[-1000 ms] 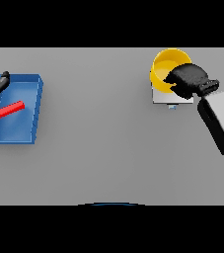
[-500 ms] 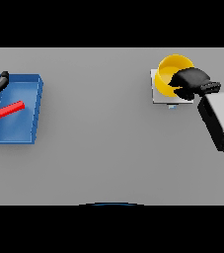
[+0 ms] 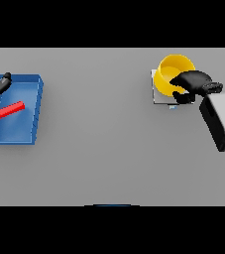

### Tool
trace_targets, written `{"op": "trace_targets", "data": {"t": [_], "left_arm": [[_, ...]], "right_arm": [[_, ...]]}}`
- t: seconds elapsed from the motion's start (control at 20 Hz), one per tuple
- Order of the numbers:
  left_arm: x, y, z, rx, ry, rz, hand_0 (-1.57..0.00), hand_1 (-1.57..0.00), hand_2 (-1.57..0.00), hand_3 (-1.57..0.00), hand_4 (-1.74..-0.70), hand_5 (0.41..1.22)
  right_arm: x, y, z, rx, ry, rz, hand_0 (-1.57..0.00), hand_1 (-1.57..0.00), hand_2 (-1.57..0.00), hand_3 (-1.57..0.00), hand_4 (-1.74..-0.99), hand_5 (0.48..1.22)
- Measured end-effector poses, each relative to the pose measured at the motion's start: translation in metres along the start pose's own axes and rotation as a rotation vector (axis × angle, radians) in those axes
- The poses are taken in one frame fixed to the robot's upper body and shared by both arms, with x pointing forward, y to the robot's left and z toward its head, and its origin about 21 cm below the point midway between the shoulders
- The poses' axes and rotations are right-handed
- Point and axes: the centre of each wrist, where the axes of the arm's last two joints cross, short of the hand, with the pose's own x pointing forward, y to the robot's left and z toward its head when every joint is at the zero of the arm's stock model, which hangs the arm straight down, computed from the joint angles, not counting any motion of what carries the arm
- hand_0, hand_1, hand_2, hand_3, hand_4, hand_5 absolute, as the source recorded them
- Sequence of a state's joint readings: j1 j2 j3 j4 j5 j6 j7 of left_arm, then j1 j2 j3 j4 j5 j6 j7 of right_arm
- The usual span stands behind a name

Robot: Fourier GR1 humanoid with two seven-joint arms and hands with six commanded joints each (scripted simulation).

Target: Pick up the red beaker and tilt it to pour out 1 green nut into yellow bowl. Pick up the yellow bowl and place it on the metallic measuring scale.

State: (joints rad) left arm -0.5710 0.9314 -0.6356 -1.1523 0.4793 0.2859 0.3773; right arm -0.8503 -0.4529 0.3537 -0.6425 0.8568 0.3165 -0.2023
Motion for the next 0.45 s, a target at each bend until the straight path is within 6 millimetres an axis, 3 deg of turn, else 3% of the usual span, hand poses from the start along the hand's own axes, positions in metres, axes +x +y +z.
{"op": "trace_targets", "data": {"t": [0.2, 0.4, 0.45], "left_arm": [[0.0042, 0.0029, -0.0032, -0.001, 0.007, 0.005, 0.0, 0.0, 0.0, 0.0, -0.72, 0.7], [0.0014, -0.0031, -0.0023, -0.004, 0.001, 0.008, 0.0, 0.0, 0.0, 0.0, -0.72, 0.694], [0.0011, 0.0034, -0.0003, 0.003, 0.002, 0.007, 0.0, 0.0, 0.0, 0.0, -0.72, 0.693]], "right_arm": [[-0.0006, -0.0053, -0.0001, 0.006, -0.026, 0.049, -0.12, -0.19, -0.31, -0.41, -1.456, 0.827], [-0.0027, 0.0005, -0.0023, 0.042, 0.015, 0.036, -0.05, -0.08, -0.13, -0.3, -1.412, 0.771], [-0.0052, 0.0028, -0.0006, 0.042, 0.013, 0.03, -0.04, -0.06, -0.1, -0.27, -1.41, 0.759]]}}
